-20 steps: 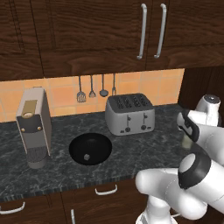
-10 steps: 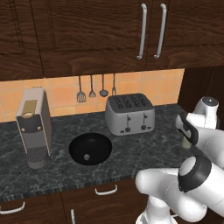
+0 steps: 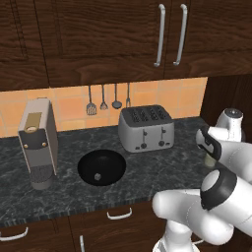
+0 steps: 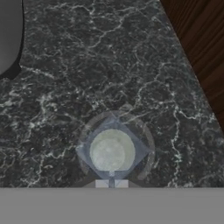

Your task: Grab a lemon wedge from the fridge and one ice cube from the ice bowl, and put them in the glass of lemonade.

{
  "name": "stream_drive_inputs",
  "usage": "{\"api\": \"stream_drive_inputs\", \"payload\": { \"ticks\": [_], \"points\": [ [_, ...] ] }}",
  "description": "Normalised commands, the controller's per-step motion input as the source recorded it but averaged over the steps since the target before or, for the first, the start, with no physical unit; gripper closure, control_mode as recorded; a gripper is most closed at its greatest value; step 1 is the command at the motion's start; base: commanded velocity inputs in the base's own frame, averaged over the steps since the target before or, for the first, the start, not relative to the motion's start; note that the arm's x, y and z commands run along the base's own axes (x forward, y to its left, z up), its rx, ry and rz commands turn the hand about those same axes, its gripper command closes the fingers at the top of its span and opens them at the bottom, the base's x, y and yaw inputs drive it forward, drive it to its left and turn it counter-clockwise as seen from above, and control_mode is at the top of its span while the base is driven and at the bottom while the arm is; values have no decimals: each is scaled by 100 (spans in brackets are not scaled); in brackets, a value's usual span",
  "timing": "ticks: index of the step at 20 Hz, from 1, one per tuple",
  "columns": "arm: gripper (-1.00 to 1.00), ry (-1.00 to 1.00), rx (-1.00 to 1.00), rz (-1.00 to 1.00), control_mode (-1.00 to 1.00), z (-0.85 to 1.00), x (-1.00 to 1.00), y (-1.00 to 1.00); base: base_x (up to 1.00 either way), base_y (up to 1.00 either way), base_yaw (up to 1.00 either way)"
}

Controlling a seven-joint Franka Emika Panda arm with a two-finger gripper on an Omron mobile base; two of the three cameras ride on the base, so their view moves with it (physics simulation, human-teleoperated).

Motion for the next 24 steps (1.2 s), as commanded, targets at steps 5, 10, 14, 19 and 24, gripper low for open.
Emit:
{"api": "stream_drive_inputs", "payload": {
  "ticks": [5, 10, 14, 19, 24],
  "points": [
    [100, 0, 0, 0, -100, -9, 0, -6, 0, 0, 0],
    [100, 0, 0, 0, -100, 0, 0, 0, 0, 0, 0],
    [-100, 0, 0, 0, -100, 0, 0, 0, 0, 0, 0],
    [-100, 0, 0, 0, -100, 0, 0, 0, 0, 0, 0],
    [-100, 0, 0, 0, -100, 1, -1, 0, 0, 0, 0]
  ]
}}
